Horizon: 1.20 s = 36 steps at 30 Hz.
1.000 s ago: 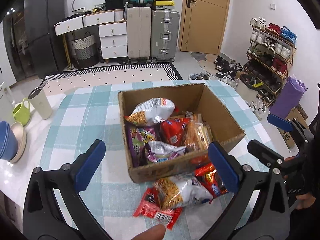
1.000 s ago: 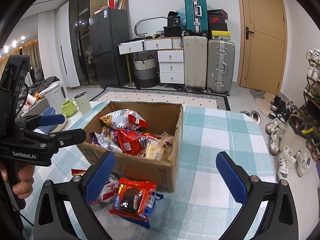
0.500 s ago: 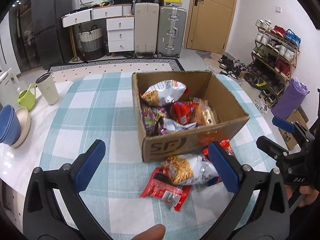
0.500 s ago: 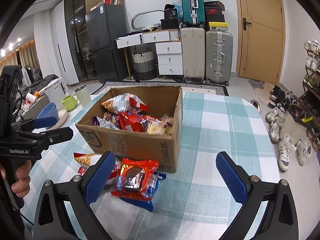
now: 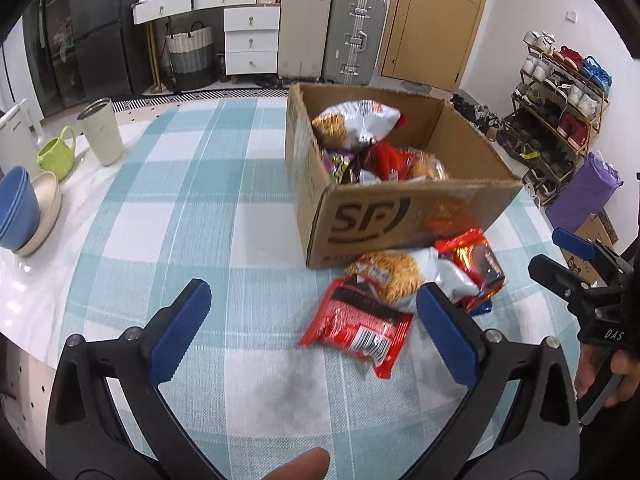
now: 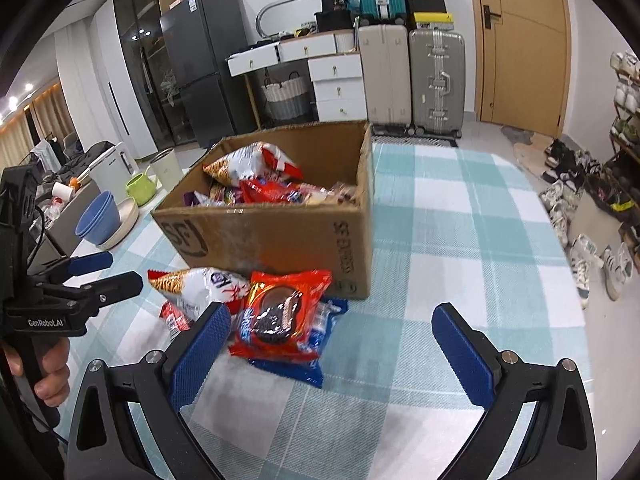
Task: Organize snacks
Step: 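Move both open tools back toward the remaining snack pile, then grasp the red Oreo cookie pack with the right tool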
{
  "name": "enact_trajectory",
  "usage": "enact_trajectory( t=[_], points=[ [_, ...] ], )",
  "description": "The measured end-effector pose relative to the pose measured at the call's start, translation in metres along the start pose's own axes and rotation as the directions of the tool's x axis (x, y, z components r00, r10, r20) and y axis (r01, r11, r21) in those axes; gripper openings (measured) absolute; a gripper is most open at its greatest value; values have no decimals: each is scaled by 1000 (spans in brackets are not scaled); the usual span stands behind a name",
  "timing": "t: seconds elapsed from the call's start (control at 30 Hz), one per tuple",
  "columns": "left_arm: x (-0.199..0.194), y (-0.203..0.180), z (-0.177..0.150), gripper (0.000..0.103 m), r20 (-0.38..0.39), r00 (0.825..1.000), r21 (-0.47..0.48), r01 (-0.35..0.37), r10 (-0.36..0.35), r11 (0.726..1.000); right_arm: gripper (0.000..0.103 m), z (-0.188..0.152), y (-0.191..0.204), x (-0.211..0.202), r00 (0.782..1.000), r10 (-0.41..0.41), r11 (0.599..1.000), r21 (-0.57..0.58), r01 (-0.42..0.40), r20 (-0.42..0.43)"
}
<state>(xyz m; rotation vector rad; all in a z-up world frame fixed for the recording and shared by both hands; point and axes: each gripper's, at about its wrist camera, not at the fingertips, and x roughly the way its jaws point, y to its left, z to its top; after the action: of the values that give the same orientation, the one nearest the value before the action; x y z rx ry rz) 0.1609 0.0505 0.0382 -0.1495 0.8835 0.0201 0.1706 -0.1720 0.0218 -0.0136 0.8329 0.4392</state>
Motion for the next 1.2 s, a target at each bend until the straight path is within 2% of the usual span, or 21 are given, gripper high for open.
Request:
enact_trajectory(
  t=[0.3,0.63,0.87,1.0,1.2],
  points=[
    [15,-4,-17,102,-45,999,0,-2,2,1000,102,-7,13,24,997,47,999,-9,-48,-59],
    [26,-10,-26,102,-73,997,8,13,-13,1000,102,-7,19,42,994,36,999,-27,-39,-101],
    [34,-18,-24,103,-85,996,15,25,-24,1000,102,-5,26,47,995,30,997,-62,-36,-92],
    [38,-21,-22,102,-88,996,18,35,-34,999,95,-4,25,48,995,49,997,-57,-54,-91],
    [44,-22,-19,102,-92,995,20,46,-44,999,71,-5,26,48,994,59,996,-65,-65,-91]
  ],
)
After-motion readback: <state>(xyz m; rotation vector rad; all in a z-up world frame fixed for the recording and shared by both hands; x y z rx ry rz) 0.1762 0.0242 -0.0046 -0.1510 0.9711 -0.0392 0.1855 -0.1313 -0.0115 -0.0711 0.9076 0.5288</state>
